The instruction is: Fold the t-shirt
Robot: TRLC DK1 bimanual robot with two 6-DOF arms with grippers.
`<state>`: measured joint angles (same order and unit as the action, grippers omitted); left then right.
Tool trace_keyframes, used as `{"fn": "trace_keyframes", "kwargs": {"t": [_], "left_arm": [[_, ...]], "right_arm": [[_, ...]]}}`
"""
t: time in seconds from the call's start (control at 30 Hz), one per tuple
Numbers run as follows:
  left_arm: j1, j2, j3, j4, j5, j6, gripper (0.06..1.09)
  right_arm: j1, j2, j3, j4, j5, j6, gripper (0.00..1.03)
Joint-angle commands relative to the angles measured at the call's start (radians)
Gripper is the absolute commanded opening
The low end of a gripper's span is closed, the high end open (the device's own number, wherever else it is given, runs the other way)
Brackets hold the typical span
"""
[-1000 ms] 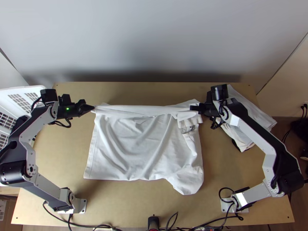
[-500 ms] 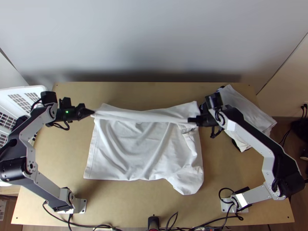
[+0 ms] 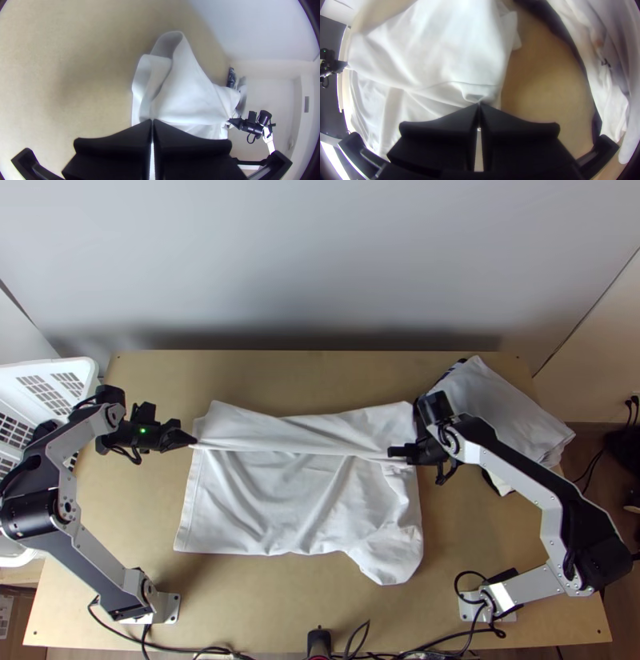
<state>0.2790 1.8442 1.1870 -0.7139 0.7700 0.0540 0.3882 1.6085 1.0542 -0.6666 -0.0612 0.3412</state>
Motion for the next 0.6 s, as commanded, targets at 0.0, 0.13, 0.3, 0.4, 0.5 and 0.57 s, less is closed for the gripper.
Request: {"fn": "trace_keyframes", "kwargs": {"t": [0.0, 0.13, 0.3, 0.4, 0.5, 0.57], "left_arm": [[0.006, 0.041, 0.022, -0.053, -0.024, 0.056, 0.13], [-0.006, 0.043, 0.022, -0.050, -0.024, 0.079, 0.87], [-0.012, 0.020, 0.023, -0.056, -0.024, 0.099, 1.03], [-0.011, -0.014, 0.031, -0.059, -0.024, 0.095, 1.03], [0.000, -0.077, 0.040, -0.084, -0.024, 0.099, 1.03], [0.011, -0.125, 0.045, -0.154, -0.024, 0.130, 1.03]], "right_arm": [[0.020, 0.013, -0.042, -0.004, 0.001, 0.024, 0.03], [0.035, 0.013, -0.045, -0.004, 0.001, 0.021, 0.38], [0.040, -0.004, -0.056, -0.007, 0.001, 0.022, 0.91], [0.041, -0.036, -0.040, -0.062, 0.001, 0.021, 0.92], [0.060, -0.119, -0.003, -0.177, 0.001, 0.022, 0.93], [0.074, -0.190, 0.015, -0.268, -0.002, 0.033, 0.94]]}}
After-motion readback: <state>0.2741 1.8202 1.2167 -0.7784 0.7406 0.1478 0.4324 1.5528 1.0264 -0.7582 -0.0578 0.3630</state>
